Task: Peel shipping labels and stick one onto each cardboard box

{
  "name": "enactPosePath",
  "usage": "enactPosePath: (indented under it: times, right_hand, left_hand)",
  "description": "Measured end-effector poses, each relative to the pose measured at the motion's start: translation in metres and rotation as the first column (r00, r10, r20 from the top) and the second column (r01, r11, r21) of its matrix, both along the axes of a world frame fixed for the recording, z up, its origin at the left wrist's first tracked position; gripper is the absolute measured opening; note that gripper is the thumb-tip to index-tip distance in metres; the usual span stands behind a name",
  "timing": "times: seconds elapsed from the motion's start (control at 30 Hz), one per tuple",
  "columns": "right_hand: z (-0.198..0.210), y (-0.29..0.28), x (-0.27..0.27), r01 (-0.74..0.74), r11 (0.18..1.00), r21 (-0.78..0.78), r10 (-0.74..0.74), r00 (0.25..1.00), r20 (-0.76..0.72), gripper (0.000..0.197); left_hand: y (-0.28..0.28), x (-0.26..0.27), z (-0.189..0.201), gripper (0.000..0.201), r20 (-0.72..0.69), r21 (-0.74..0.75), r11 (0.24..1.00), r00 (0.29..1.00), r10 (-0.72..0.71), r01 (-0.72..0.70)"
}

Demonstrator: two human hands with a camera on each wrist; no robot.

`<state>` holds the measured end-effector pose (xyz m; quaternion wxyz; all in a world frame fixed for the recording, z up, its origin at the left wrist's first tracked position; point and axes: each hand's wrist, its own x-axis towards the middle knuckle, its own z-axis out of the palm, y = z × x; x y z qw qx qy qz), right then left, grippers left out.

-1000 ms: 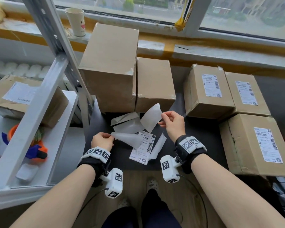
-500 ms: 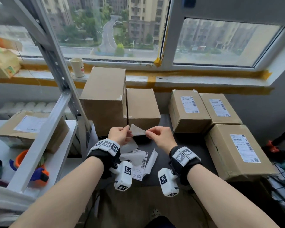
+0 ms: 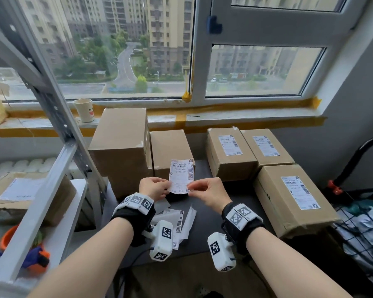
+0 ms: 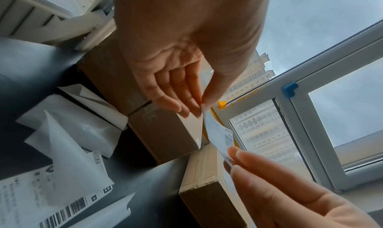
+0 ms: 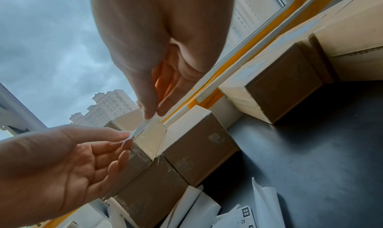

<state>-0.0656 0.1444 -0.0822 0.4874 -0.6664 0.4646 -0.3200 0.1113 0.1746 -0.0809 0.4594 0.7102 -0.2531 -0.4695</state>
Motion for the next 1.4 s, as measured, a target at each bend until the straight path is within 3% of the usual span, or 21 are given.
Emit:
enactPosePath:
  times: [0.17,0.33,0.5,0.6,0.7,0.9,1.07,1.4]
  right_hand:
    - [-0.003,-0.018,-0.01,0.045,0.998,0.041,-0.046,0.999,0.018,0.026]
    - [-0.011,-0.061,-0.01,0.2,0.98,0.024,-0.198,0.978,-0.073,0.017]
    - [-0.012,-0.107,0.005,0.116,0.973,0.202,-0.115,0.993,-0.013,0.004]
    - [-0.016,-0.135,0.015,0.072,0.968,0.242,-0.069,0.997,-0.023,0.004]
    - [-0.022,-0.163,0.026,0.017,0.962,0.273,-0.008,0.999,-0.034,0.017]
    - [-0.033,-0.205,0.057,-0.059,0.941,0.334,0.085,0.994,-0.065,0.008]
    - [-0.043,-0.224,0.08,-0.031,0.96,0.278,0.086,0.978,-0.188,0.023]
    - [-0.045,-0.233,0.095,-0.02,0.974,0.228,0.094,0.943,-0.319,0.026]
  left_hand:
    - [-0.019,-0.012,-0.007,0.016,0.069,-0.071,0.997,0.997,0.043,-0.038]
    - [-0.047,-0.015,-0.01,0.015,0.064,-0.099,0.993,0.995,0.076,-0.07]
    - [-0.081,-0.011,-0.014,0.012,0.068,-0.091,0.988,0.989,0.13,-0.123]
    - [-0.103,-0.006,-0.017,0.011,0.076,-0.065,0.985,0.983,0.164,-0.159]
    - [-0.122,0.0,-0.022,0.008,0.075,-0.033,0.979,0.976,0.205,-0.203]
    - [-0.149,0.012,-0.035,0.005,0.168,-0.009,0.957,0.943,0.287,-0.29]
    - [-0.164,0.021,-0.042,0.013,0.25,0.004,0.938,0.908,0.335,-0.347]
    - [-0.178,0.022,-0.047,0.019,0.318,-0.003,0.914,0.866,0.386,-0.406]
